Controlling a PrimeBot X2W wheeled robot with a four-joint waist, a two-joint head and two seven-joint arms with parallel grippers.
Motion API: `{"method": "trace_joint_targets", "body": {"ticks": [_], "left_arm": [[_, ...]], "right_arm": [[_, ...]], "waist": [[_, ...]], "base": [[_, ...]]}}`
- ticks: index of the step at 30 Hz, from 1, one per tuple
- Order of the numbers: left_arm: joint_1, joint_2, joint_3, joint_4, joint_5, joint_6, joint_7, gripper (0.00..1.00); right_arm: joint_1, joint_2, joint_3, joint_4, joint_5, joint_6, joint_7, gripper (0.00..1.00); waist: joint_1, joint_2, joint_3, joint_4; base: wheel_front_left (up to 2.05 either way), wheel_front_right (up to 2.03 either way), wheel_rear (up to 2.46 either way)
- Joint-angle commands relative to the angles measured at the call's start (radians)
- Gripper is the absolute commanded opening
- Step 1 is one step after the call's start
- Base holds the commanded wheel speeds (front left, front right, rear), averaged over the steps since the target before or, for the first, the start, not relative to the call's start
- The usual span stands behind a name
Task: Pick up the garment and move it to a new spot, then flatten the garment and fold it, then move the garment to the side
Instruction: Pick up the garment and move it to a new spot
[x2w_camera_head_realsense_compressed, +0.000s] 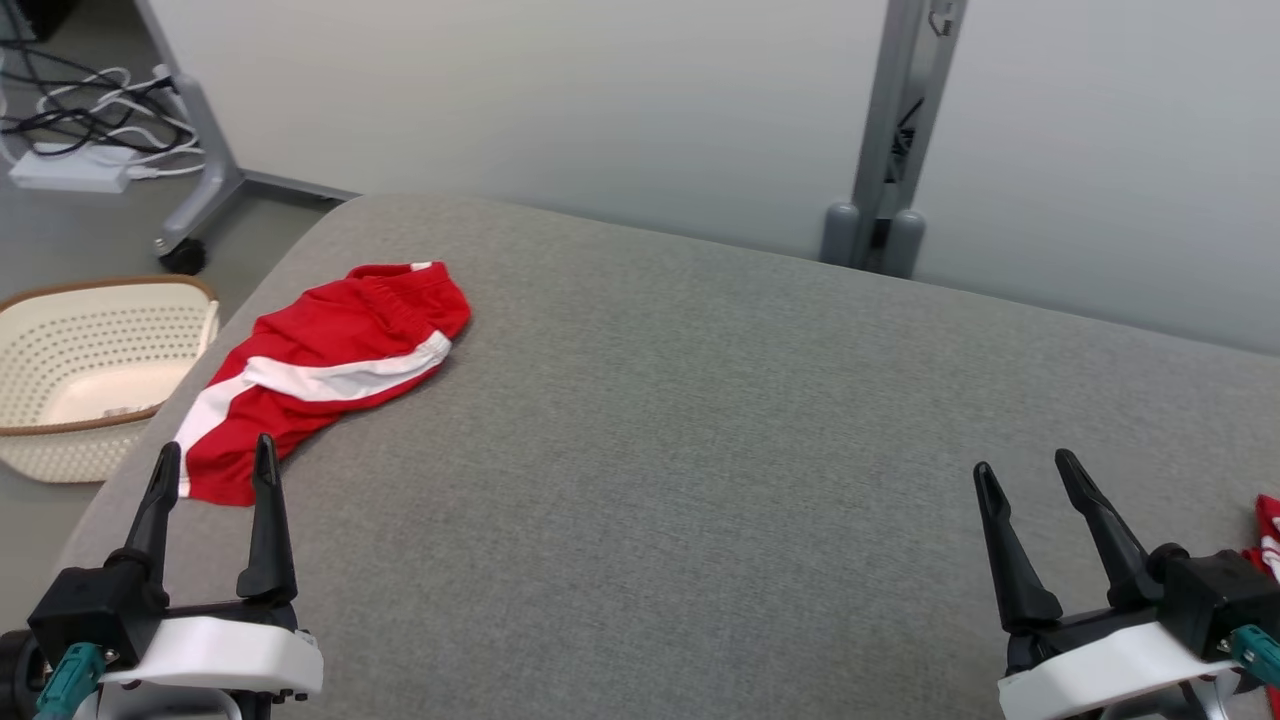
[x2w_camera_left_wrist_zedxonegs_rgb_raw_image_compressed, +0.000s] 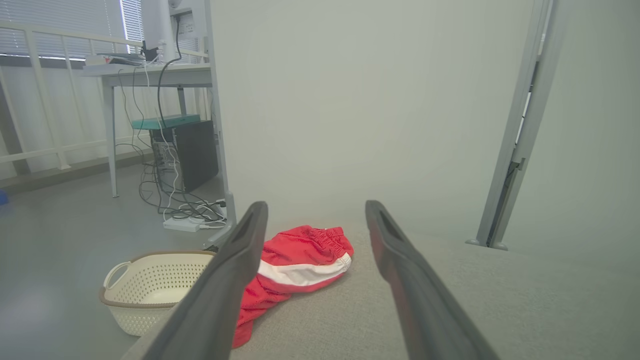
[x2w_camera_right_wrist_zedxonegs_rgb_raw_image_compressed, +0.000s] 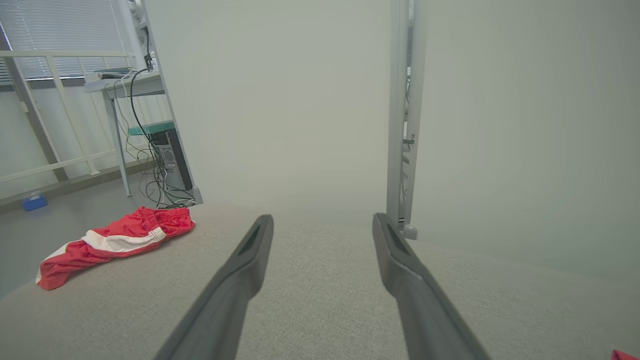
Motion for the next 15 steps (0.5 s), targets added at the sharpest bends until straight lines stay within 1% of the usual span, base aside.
{"method": "trace_joint_targets", "body": {"ticks": [1,5,7,9,11,15], "left_arm": [[-0.008,0.005,0.009,0.002,-0.003,0.007,-0.007,1.00],[0.005,0.002,0.013,0.001,-0.009,0.012,-0.009,1.00],[0.008,0.002,0.011,0.000,-0.016,0.004,-0.013,1.00],[0.009,0.003,0.008,0.001,-0.016,0.000,-0.014,1.00],[0.003,0.010,0.001,0.006,-0.020,-0.013,-0.019,1.00],[-0.007,0.016,-0.006,0.012,-0.026,-0.027,-0.023,1.00]], "right_arm": [[-0.012,-0.005,0.009,0.007,0.010,0.000,0.003,1.00],[-0.014,-0.004,0.024,0.015,0.024,0.000,-0.004,1.00],[-0.013,-0.005,0.025,0.020,0.029,0.000,-0.006,1.00],[-0.014,-0.005,0.024,0.023,0.032,0.000,-0.008,1.00],[-0.018,-0.005,0.026,0.030,0.034,0.000,-0.011,1.00],[-0.017,-0.004,0.031,0.035,0.041,0.000,-0.016,1.00]], "waist": [[0.0000,0.0000,0.004,0.080],[0.0000,0.0000,0.004,0.130],[0.0000,0.0000,0.006,0.148],[0.0000,0.0000,0.006,0.155],[0.0000,0.0000,0.006,0.169],[0.0000,0.0000,0.005,0.176]], "base": [[0.00,0.00,0.00],[0.00,0.00,0.00],[0.00,0.00,0.00],[0.00,0.00,0.00],[0.00,0.00,0.00],[0.00,0.00,0.00]]}}
